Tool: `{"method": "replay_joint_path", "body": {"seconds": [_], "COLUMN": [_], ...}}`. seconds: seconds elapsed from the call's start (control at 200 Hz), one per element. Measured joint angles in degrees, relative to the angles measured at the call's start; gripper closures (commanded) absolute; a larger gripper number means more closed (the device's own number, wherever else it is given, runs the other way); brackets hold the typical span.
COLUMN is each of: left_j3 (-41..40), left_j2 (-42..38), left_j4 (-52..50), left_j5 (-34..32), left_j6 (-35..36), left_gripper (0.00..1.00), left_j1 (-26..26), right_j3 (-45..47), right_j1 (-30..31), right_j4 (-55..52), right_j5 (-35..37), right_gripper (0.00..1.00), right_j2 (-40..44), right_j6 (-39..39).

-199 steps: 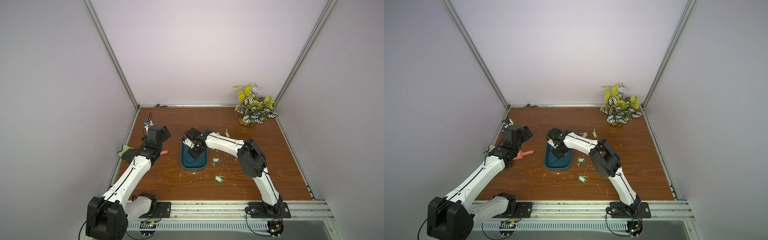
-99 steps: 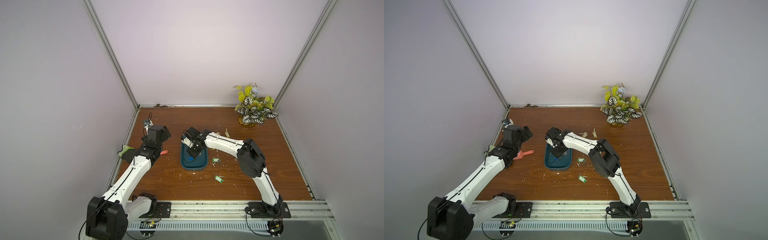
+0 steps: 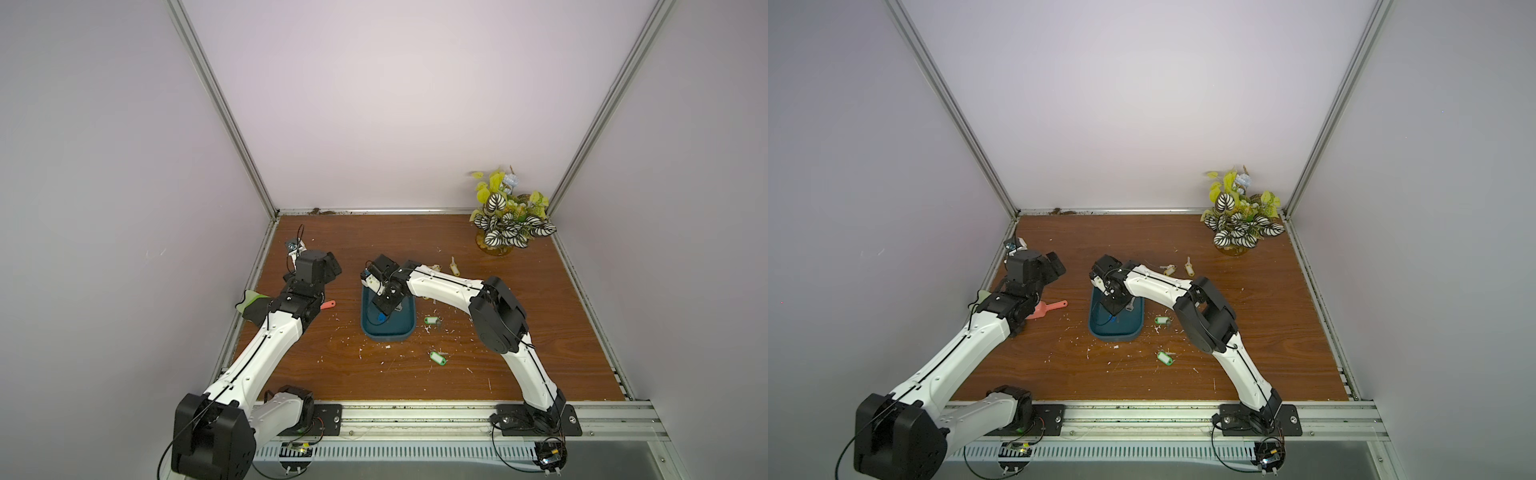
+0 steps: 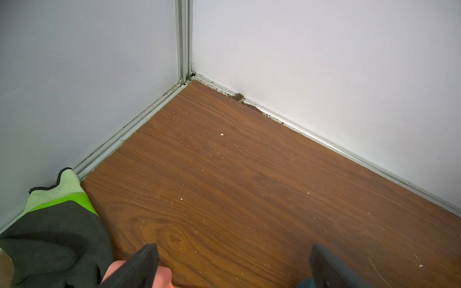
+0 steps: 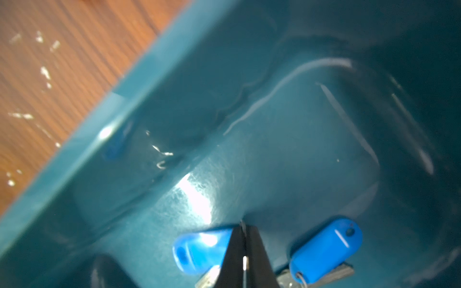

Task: Take the keys out of the storage box
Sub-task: Pick up the key from the storage box.

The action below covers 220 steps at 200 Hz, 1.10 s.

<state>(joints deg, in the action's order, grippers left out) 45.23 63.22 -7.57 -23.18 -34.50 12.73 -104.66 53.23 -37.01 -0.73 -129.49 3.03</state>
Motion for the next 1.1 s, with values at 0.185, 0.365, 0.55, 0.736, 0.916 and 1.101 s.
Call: {"method": "replay_joint_path", "body": {"seconds": [0.185,0.365,0.55,0.736,0.916,1.101], "left_j3": [0.0,0.0,0.0,0.0,0.0,-0.1], "left_j2": [-0.1,-0.2,-0.8,-0.9,-0.8,-0.4], "left_j4": [-0.1,-0.1,0.0,0.8,1.8,2.7], "left_j5": [0.0,0.5,2.4,6.4,11.0,15.1], "left_j6": [0.0,0.1,0.8,1.7,2.5,3.0], "left_gripper": [0.02,0.02,0.02,0.02,0.02,0.01], "left_j1": [0.0,0.0,0.0,0.0,0.0,0.0], "right_j3": [0.0,0.8,4.6,11.0,21.4,36.5], "right_j1": [0.0,0.0,0.0,-1.0,-4.3,-9.2], "right_j4": [0.3,0.1,-0.1,0.2,0.9,3.0], "right_j5": [0.0,0.2,0.3,0.7,2.6,3.9], "right_gripper": [1.00,1.00,1.00,1.00,1.00,1.00], "right_j2": [0.1,2.1,10.6,22.8,34.4,45.0], "right_j6": [-0.1,-0.1,0.0,1.8,5.2,10.0]}}
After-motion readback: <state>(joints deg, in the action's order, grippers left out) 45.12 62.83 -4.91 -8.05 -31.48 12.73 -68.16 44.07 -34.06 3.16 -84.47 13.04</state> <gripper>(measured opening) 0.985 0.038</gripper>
